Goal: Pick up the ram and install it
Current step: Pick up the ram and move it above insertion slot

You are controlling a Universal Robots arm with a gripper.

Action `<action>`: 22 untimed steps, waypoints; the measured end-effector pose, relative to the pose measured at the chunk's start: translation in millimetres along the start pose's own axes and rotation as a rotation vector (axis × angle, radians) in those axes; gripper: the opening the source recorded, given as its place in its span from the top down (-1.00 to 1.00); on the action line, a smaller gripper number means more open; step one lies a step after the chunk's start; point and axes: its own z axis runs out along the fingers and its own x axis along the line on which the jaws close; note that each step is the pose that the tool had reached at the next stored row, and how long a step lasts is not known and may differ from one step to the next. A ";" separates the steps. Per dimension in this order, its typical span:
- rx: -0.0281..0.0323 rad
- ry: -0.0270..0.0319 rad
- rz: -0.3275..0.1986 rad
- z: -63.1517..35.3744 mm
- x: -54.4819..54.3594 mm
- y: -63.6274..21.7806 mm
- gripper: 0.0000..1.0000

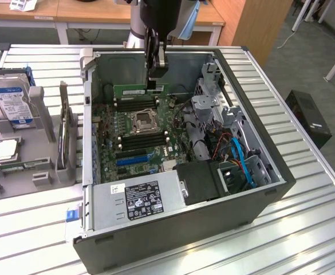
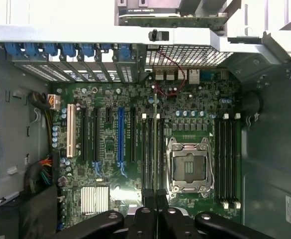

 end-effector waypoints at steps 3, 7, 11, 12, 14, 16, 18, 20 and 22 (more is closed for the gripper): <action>0.0000 0.0000 0.000 0.0 0.0 -0.3 0.76; 0.0001 -0.0001 0.000 -0.1 -0.1 -6.9 0.76; 0.0001 0.0000 0.000 -0.1 -0.2 -13.9 0.76; 0.0000 0.0000 0.000 -0.2 -0.2 -14.3 0.76; 0.0001 0.0000 0.000 -0.2 -0.2 -14.3 0.76; 0.0002 -0.0004 0.000 0.2 -0.7 -14.4 0.76; 0.0001 -0.0005 0.000 0.6 -2.2 -14.3 0.76; 0.0001 -0.0012 0.000 1.2 -4.1 -14.3 0.76; 0.0001 -0.0013 0.000 1.3 -4.7 -14.4 0.76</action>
